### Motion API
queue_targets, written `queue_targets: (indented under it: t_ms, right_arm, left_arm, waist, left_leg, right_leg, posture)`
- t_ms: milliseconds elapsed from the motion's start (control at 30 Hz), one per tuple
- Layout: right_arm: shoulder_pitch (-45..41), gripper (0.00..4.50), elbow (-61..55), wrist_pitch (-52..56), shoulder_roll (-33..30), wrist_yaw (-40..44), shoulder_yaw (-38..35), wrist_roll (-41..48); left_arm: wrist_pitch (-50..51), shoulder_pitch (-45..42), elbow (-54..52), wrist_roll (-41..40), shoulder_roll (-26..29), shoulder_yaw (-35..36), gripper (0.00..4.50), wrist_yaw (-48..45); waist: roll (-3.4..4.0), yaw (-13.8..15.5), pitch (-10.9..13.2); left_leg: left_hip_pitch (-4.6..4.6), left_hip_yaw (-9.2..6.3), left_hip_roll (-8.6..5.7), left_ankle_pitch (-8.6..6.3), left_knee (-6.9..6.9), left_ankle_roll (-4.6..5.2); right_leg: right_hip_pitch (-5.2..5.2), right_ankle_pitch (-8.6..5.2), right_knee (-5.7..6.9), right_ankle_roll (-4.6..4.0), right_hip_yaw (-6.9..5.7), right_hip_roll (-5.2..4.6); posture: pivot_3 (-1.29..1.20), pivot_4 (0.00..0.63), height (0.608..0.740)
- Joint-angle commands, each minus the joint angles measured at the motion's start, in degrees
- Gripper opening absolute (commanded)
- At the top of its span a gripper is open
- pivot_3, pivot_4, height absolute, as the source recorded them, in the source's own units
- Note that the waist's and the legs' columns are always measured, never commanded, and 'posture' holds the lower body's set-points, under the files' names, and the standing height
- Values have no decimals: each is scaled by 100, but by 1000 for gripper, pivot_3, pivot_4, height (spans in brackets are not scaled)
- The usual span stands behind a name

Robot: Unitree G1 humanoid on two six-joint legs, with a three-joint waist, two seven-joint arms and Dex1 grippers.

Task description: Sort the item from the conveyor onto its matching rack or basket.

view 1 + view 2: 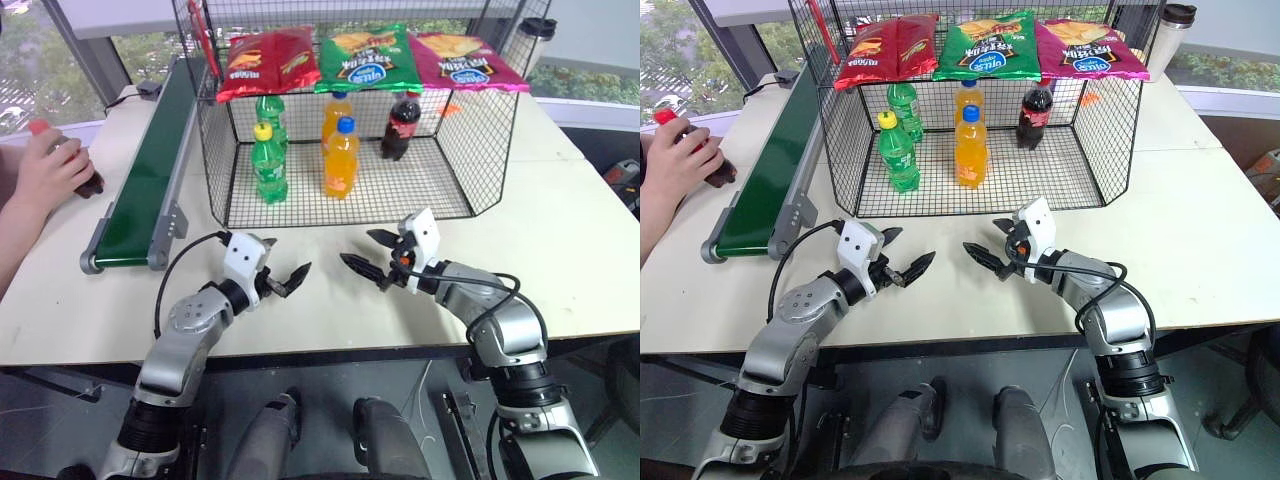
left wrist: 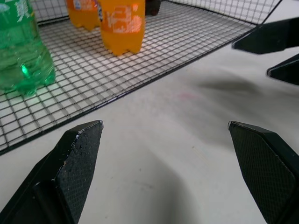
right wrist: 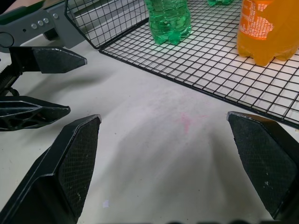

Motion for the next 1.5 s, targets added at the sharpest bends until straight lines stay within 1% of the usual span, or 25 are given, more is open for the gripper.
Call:
queue_targets:
  t_ms: [33, 533, 933, 1500]
  right_arm:
    - [-131, 4474, -199, -35, -38, -5, -84, 66]
    - [-107, 4474, -306, -121, -67, 44, -7, 5]
    - [-134, 4474, -392, -72, -31, 20, -14, 46]
    - [-116, 4474, -421, -56, -144, 89, -23, 59]
  left_arm:
    - [-304, -105, -51, -89, -66, 65, 4500, -72]
    - [-341, -87, -28, 57, -84, 23, 4500, 29]
    - [-383, -64, -50, 62, -109, -14, 4500, 87]
    - [-334, -9, -47, 46, -101, -32, 4500, 87]
  waist:
    - [0, 1, 0]
    - [0, 0, 0]
    - [0, 0, 0]
    - [0, 1, 0]
  left_leg:
    - [0, 0, 0, 0, 0, 0]
    - [0, 0, 0, 0, 0, 0]
    - [0, 0, 0, 0, 0, 0]
    - [0, 0, 0, 0, 0, 0]
  right_leg:
    - [0, 0, 0, 0, 0, 0]
    - [0, 0, 0, 0, 0, 0]
    - [0, 0, 0, 1, 0, 0]
    - [0, 0, 0, 1, 0, 0]
  posture:
    - [0, 150, 738]
    - [0, 150, 738]
    - [0, 150, 738]
    - [0, 150, 738]
